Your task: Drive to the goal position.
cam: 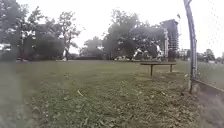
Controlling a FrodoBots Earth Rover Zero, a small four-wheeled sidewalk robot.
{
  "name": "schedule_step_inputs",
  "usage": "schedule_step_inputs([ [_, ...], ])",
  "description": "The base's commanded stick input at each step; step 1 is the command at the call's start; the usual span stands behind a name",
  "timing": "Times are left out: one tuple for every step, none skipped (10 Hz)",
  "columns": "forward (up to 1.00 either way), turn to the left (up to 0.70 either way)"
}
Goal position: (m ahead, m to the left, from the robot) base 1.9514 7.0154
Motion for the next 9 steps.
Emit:
schedule_step_inputs([
  [0.7, 0.35],
  [0.14, 0.07],
  [0.0, 0.0],
  [0.0, 0.0],
  [0.0, 0.0],
  [0.0, 0.0],
  [0.0, 0.0],
  [0.0, 0.0],
  [0.0, 0.0],
])
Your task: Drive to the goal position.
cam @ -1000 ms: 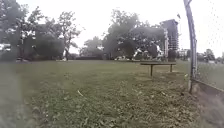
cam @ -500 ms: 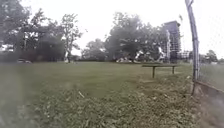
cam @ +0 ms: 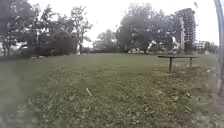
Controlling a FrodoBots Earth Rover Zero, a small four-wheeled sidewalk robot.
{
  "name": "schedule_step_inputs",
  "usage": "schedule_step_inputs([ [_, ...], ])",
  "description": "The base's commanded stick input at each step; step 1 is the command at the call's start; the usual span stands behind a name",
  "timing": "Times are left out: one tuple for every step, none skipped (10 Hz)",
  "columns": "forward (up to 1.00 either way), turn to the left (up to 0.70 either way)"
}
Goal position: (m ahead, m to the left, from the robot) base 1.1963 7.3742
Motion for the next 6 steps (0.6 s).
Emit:
schedule_step_inputs([
  [0.0, 0.0],
  [0.0, 0.0],
  [0.07, 0.03],
  [0.21, 0.09],
  [0.35, 0.16],
  [0.49, 0.22],
])
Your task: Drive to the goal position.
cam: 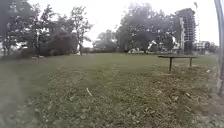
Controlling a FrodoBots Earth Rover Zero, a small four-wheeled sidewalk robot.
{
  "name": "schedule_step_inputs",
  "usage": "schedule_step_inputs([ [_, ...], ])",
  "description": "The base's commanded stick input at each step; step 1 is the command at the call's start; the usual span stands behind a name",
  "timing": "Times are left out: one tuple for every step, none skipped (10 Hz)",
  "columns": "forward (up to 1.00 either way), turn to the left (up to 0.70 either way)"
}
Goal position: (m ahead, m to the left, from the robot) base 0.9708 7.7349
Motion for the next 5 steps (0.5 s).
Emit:
schedule_step_inputs([
  [0.63, 0.28],
  [0.7, 0.35],
  [0.7, 0.35],
  [0.7, 0.14],
  [0.7, 0.0],
])
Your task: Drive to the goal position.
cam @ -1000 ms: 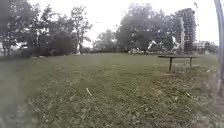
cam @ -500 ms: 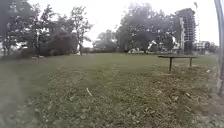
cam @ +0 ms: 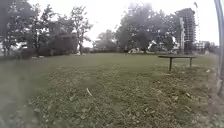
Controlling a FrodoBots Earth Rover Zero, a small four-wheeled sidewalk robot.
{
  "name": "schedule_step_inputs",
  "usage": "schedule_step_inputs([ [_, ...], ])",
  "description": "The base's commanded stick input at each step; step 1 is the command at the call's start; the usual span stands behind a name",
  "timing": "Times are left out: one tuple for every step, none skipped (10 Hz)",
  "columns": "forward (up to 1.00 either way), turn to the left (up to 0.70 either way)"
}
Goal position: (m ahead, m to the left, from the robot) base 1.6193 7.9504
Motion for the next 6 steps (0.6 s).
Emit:
schedule_step_inputs([
  [0.7, 0.0],
  [0.7, 0.0],
  [0.7, 0.0],
  [0.7, 0.0],
  [0.7, 0.0],
  [0.7, 0.23],
])
